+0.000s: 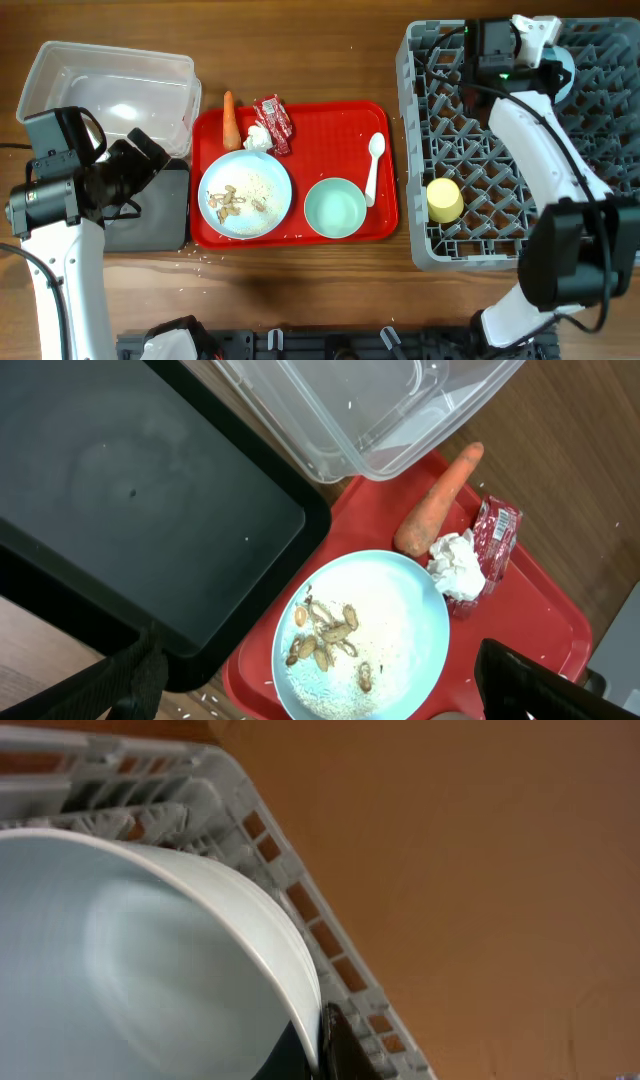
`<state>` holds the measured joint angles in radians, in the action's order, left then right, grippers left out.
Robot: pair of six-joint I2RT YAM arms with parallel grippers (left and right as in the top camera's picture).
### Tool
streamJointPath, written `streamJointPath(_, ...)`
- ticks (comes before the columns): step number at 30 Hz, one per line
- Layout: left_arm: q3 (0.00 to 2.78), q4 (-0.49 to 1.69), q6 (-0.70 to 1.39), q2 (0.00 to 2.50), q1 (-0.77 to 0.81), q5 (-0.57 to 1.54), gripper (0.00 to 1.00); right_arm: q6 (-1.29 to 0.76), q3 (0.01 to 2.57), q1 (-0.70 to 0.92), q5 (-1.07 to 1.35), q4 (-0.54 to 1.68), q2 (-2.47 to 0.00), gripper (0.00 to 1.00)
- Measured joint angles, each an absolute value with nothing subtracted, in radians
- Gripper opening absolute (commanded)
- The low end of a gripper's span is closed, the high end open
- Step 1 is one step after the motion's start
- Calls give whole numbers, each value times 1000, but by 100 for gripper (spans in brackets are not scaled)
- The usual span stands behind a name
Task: Sort waste into correct bins and load items into the dishwasher rack
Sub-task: 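Place the light-blue bowl upside down in the dish rack, then grasp the green saucer and place it in the dish rack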
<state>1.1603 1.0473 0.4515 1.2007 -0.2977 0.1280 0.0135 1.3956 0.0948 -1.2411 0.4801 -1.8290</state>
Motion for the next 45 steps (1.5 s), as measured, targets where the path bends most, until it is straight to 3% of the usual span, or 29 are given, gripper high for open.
streamJointPath(3,1160,1047,451,1200,-298,128,100,157,1395,96,-1285,358,-1889,5)
streamJointPath(8,1160,1047,451,1200,-298,128,100,256,1395,105,-1316,341,-1953,7)
streamJointPath(11,1160,1047,451,1200,-298,128,100,273,1395,143,-1324,365,-1956,36)
streamJointPath(12,1160,1047,451,1200,-298,128,100,273,1395,191,-1324,394,-1958,53)
streamJointPath(15,1160,1047,451,1200,-298,128,100,269,1395,273,-1320,403,-1960,68)
streamJointPath(17,1160,1047,451,1200,-298,128,100,260,1395,332,-1312,405,-1960,85)
streamJointPath(19,1160,1047,451,1200,-298,128,100,239,1395,372,-1288,437,-1954,88)
streamJointPath(23,1160,1045,451,1200,-298,127,100,187,1394,393,-1093,566,-1832,89)
streamJointPath(25,1160,1046,451,1200,-298,128,100,153,1394,407,-870,654,-1708,86)
streamJointPath(28,1160,1047,451,1200,-298,128,100,60,1398,428,-340,794,-1525,77)
streamJointPath(30,1160,1047,451,1200,-298,128,100,11,1401,438,-38,882,-1507,76)
streamJointPath(32,1160,1047,451,1200,-298,128,100,-28,1390,459,104,937,-1540,73)
streamJointPath(39,1160,1047,451,1200,-298,128,100,-216,1235,525,146,994,-1681,64)
streamJointPath(45,1160,1047,451,1200,-298,128,100,-216,1177,554,191,933,-1777,41)
